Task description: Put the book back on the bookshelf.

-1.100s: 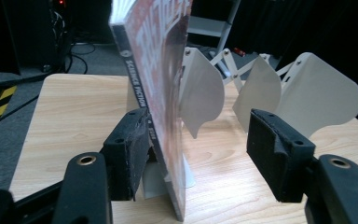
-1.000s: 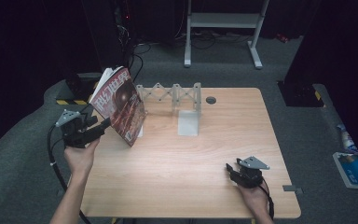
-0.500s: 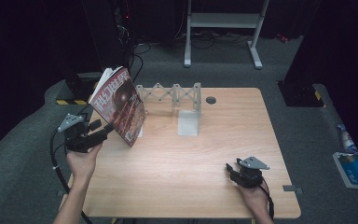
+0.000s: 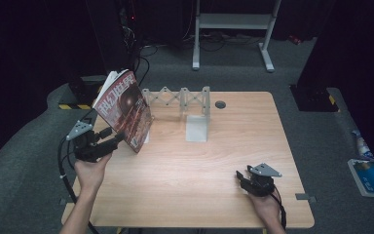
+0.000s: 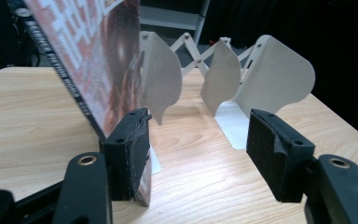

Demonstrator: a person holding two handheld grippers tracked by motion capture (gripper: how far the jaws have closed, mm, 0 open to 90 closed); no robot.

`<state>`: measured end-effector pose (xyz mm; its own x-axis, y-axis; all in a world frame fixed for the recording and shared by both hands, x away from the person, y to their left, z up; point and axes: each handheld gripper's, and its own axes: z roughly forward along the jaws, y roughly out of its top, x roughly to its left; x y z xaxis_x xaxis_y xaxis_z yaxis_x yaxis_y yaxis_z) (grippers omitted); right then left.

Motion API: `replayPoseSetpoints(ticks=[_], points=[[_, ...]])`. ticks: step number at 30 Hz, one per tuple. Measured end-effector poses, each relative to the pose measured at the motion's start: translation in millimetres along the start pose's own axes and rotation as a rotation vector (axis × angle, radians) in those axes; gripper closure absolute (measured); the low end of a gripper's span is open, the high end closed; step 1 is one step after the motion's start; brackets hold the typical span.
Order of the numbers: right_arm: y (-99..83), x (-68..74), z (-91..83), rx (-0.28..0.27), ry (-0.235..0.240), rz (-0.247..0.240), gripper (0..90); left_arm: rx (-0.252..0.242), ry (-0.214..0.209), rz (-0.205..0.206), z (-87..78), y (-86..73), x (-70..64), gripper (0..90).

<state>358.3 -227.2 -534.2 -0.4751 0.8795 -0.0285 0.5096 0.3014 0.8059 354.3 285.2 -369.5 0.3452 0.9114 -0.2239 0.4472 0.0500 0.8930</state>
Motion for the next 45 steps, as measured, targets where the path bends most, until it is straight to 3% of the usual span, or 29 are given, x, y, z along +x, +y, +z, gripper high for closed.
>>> replayPoseSetpoints(ticks=[15, 23, 45], points=[[0.0, 0.0, 0.0, 0.0, 0.0, 0.0, 47.3, 0.019, -0.038, 0.012, 8.3, -6.4, -12.6, 39.2], [0.0, 0.1, -0.2, 0.001, -0.001, -0.002, 47.2, 0.055, -0.054, 0.048, 13.9, -9.5, -19.7, 39.1], [0.0, 0.0, -0.1, 0.001, -0.003, -0.001, 46.8, 0.104, -0.123, 0.058, 34.3, -24.6, -38.8, 39.4]])
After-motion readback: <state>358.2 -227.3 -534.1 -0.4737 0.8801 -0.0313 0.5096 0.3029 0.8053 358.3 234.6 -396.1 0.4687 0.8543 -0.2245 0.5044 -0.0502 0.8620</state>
